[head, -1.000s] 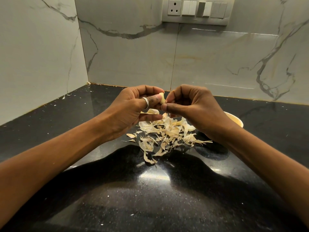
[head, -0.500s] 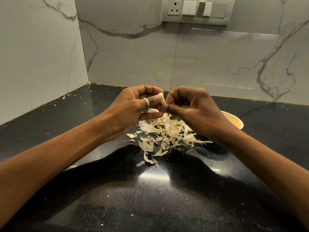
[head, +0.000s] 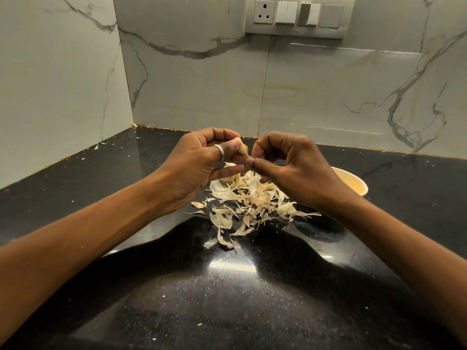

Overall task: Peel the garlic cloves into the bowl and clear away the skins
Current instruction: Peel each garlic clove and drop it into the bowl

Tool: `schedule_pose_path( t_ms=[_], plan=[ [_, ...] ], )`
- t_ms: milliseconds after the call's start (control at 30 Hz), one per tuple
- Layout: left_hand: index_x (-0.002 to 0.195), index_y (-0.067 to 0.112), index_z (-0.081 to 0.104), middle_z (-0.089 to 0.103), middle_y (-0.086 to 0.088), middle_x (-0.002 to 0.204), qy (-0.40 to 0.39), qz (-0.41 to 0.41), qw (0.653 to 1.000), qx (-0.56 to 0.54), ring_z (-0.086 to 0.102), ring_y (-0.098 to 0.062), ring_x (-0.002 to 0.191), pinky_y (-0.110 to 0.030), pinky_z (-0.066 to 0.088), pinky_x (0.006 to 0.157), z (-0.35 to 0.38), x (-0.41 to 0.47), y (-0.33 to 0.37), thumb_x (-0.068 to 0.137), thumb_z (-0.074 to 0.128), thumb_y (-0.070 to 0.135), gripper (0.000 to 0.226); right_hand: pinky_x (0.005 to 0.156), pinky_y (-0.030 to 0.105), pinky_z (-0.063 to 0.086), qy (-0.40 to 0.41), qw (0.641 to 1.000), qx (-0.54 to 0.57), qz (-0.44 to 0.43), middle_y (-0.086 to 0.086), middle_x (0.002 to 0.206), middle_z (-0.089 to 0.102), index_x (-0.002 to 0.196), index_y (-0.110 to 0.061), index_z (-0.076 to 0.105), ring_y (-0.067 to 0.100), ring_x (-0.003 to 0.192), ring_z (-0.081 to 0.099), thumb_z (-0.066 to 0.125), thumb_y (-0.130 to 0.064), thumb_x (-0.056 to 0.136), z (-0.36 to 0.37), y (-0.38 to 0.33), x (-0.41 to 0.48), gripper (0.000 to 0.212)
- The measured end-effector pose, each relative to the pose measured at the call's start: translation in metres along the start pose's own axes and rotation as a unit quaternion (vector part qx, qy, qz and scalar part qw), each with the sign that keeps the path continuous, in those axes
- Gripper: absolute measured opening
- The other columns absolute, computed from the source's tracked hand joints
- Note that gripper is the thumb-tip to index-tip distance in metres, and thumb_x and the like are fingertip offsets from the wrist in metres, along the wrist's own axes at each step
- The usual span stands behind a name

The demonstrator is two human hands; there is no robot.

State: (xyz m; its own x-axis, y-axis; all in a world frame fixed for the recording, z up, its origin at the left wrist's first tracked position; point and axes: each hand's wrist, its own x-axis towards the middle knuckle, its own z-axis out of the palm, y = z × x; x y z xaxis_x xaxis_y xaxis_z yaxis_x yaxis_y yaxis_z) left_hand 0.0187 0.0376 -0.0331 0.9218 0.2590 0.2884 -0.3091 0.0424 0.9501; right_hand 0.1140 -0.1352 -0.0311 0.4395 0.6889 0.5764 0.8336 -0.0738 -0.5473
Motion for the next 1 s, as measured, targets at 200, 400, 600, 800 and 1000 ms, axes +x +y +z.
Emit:
schedule_pose_path(
  t_ms=[200,400,600,800,1000],
  plan=[
    [0.111,0.006,0.063,0.075,-0.010,0.097,0.035,-0.002,0.999,-0.013,0.073,-0.020,0.094,-0.031,0.062,0.076,0.0006,0.0010,0.0013,0.096,0.061,0.009,0.016,0.065,0.044,0.061,0.000,1.000,0.008,0.008,0.000,0.079,0.068,0.086,-0.015,0.069,0.016,0.069,0.068,0.075,-0.014,0.090,-0.0002,-0.0012,-0.0005,0.008],
    [0.108,0.006,0.065,0.075,-0.008,0.094,0.045,-0.012,0.998,-0.036,0.073,-0.018,0.092,-0.031,0.061,0.076,-0.0011,0.0004,0.0025,0.096,0.060,0.011,0.014,0.065,0.040,0.062,0.002,1.000,0.002,0.021,-0.001,0.081,0.071,0.088,-0.018,0.072,0.015,0.071,0.071,0.077,-0.014,0.089,0.0000,-0.0029,-0.0012,0.006],
    [0.114,0.004,0.064,0.075,-0.010,0.097,0.042,-0.029,0.997,-0.060,0.073,-0.019,0.092,-0.030,0.060,0.076,-0.0012,0.0008,0.0035,0.096,0.061,0.011,0.020,0.069,0.034,0.062,0.027,0.999,-0.027,0.020,-0.006,0.083,0.072,0.093,-0.023,0.072,0.010,0.074,0.071,0.072,-0.009,0.092,-0.0007,-0.0013,-0.0004,0.014],
    [0.122,0.004,0.063,0.075,-0.015,0.106,0.020,-0.036,0.996,-0.074,0.073,-0.020,0.093,-0.028,0.060,0.075,-0.0011,0.0003,0.0039,0.098,0.056,0.004,0.026,0.065,0.023,0.059,0.045,0.998,-0.052,0.013,-0.009,0.081,0.070,0.090,-0.021,0.071,0.007,0.073,0.070,0.076,-0.015,0.089,-0.0004,-0.0034,-0.0007,0.008],
    [0.121,0.005,0.064,0.076,-0.013,0.105,0.014,-0.033,0.997,-0.073,0.074,-0.019,0.091,-0.027,0.060,0.073,-0.0014,0.0003,0.0041,0.099,0.052,0.001,0.025,0.063,0.023,0.059,0.054,0.997,-0.059,0.010,-0.009,0.079,0.069,0.083,-0.025,0.067,0.008,0.073,0.069,0.078,-0.009,0.086,-0.0007,-0.0020,-0.0004,0.020]
  ],
)
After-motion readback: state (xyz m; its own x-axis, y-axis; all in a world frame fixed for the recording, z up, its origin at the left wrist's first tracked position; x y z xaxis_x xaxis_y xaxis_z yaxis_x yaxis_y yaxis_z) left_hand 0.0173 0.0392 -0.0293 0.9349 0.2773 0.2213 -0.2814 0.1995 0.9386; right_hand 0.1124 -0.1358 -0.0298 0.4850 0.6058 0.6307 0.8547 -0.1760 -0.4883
